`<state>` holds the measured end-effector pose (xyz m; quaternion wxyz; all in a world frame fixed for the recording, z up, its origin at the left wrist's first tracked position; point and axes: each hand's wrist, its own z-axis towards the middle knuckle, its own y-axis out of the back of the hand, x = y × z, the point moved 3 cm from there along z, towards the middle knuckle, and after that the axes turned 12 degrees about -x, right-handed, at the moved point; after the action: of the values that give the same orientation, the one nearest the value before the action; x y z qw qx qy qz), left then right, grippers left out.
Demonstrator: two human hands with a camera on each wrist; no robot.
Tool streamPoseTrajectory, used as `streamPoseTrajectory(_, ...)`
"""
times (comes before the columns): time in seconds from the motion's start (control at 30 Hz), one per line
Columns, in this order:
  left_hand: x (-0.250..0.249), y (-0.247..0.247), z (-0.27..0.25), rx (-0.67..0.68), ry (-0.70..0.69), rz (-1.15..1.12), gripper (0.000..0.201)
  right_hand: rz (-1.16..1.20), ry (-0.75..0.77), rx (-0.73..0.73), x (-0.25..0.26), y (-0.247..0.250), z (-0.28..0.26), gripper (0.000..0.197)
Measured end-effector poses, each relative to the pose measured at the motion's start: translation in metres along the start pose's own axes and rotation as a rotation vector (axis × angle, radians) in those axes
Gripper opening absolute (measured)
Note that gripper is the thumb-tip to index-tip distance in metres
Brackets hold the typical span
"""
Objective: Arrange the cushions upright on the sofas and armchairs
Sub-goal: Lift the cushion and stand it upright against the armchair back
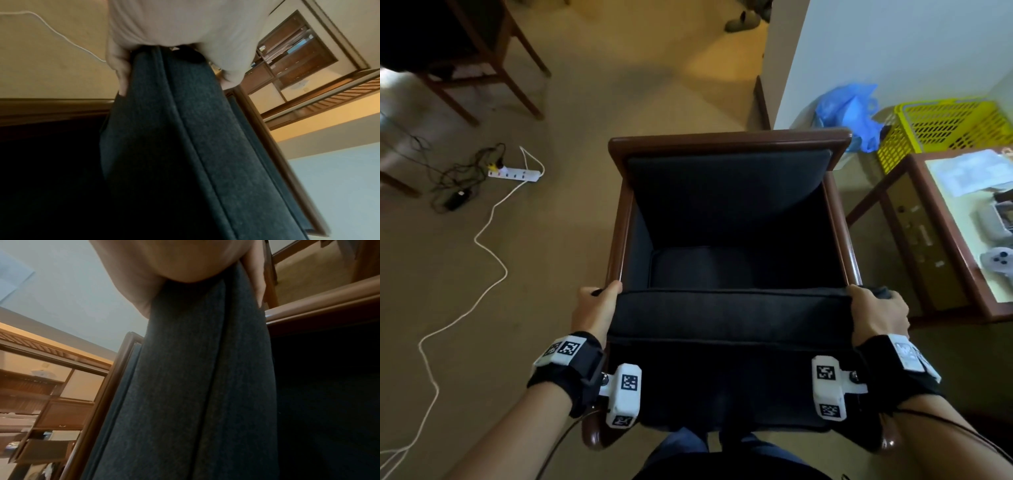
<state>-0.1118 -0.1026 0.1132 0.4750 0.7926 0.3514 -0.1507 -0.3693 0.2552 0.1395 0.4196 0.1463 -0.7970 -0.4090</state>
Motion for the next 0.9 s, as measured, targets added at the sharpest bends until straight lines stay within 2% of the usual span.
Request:
streamPoseTrajectory(0.07, -0.019, 0.002, -0.003, -0.047, -0.065, 0.000, 0.037, 0.026, 0.029, -0.015, 0.012, 0.004, 0.004, 0.033)
streamPoseTrajectory(0.23, -0.073, 0.015, -0.002, -0.093, -0.168, -0.061, 0.040, 0.125, 0.081, -0.047, 0.067, 0.014, 0.010, 0.026)
streamPoseTrajectory(0.4, -0.124, 0.003, 0.015, -0.134, -0.225, -0.138, 0.046, 0.257, 0.089, -0.046, 0.116, -0.009, 0.028, 0.041)
streamPoseTrajectory(0.5, -0.131, -0.017, 0.027, -0.109, -0.197, -0.143, 0.044, 0.270, 0.122, -0.046, 0.130, -0.034, 0.038, 0.045)
streamPoseTrajectory(0.6, -0.132, -0.037, 0.040, -0.068, -0.185, -0.126, 0.038, 0.196, 0.119, 0.007, 0.123, -0.063, 0.055, 0.058)
streamPoseTrajectory(0.7, -0.136, -0.056, 0.051, 0.024, -0.233, -0.017, 0.032, 0.144, 0.085, 0.089, 0.105, -0.084, 0.065, 0.073)
streamPoseTrajectory(0.77, -0.136, -0.062, 0.057, 0.041, -0.265, 0.023, 0.051, 0.132, 0.136, 0.108, 0.106, -0.093, 0.067, 0.078)
streamPoseTrajectory(0.83, -0.135, -0.064, 0.062, 0.027, -0.306, 0.014, 0.069, 0.238, 0.179, 0.153, 0.118, -0.100, 0.069, 0.080)
streamPoseTrajectory(0.9, -0.141, -0.068, 0.069, -0.017, -0.313, -0.047, 0.070, 0.345, 0.192, 0.186, 0.133, -0.110, 0.077, 0.085)
